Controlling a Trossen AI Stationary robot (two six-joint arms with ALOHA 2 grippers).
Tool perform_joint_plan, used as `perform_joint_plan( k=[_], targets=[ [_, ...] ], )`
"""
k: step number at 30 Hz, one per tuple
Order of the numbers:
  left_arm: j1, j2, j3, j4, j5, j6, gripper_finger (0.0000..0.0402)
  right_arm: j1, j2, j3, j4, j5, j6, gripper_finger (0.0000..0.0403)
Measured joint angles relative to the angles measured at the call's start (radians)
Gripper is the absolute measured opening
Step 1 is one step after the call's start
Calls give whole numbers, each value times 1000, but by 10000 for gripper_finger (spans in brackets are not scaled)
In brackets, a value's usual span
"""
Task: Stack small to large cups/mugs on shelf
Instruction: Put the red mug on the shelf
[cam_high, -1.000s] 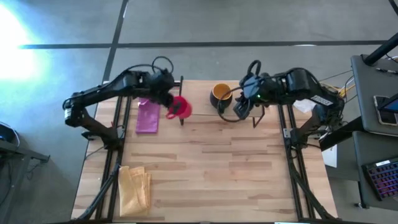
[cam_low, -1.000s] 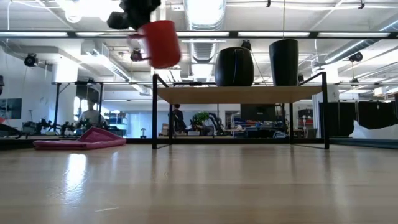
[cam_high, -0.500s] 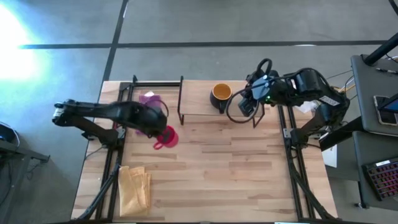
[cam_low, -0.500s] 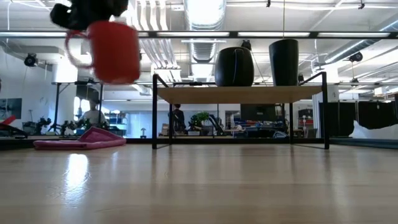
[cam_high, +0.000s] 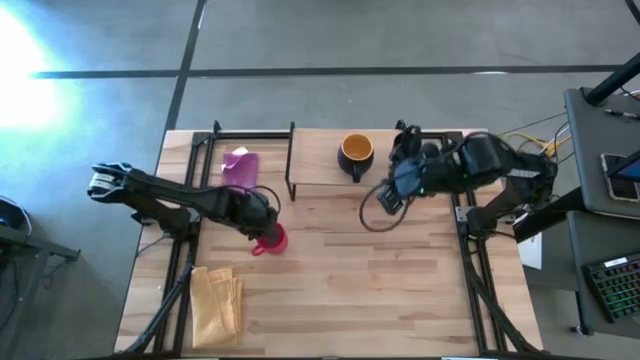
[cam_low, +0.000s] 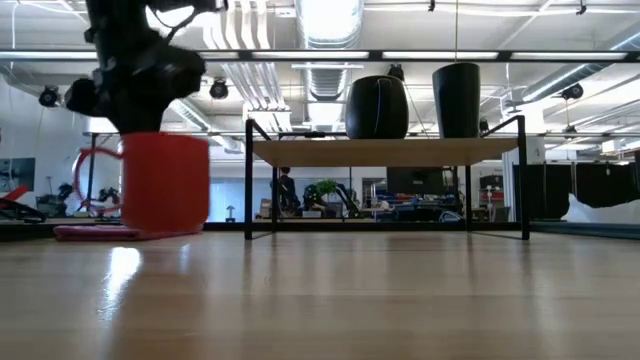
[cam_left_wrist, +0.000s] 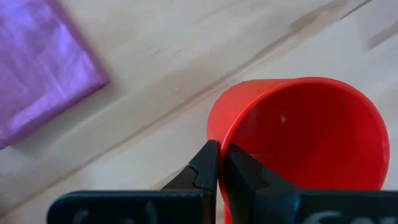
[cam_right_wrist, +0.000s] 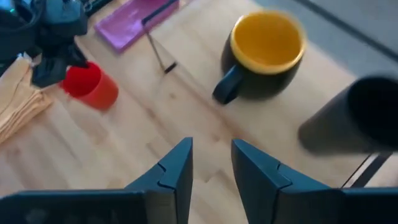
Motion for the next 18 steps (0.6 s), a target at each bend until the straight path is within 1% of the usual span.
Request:
perform_joint_plan(
  k=[4,8,12,15,18],
  targets=[
    [-5,0,-60,30,8,-2,0,84,0,-66,8,-18,143,89],
    [-6,-3,-83,76,6,-3,0,175,1,-142,86,-18,281,68],
    [-7,-1,-79,97,0,-1,0,246,1,-224,252,-18,350,56],
    [-16,-5,-64,96,-17,12,1,277,1,-301,414,-20,361,56],
    [-31,-23,-49,95,-28,28,14,293,1,-380,551,-29,371,63]
  ],
)
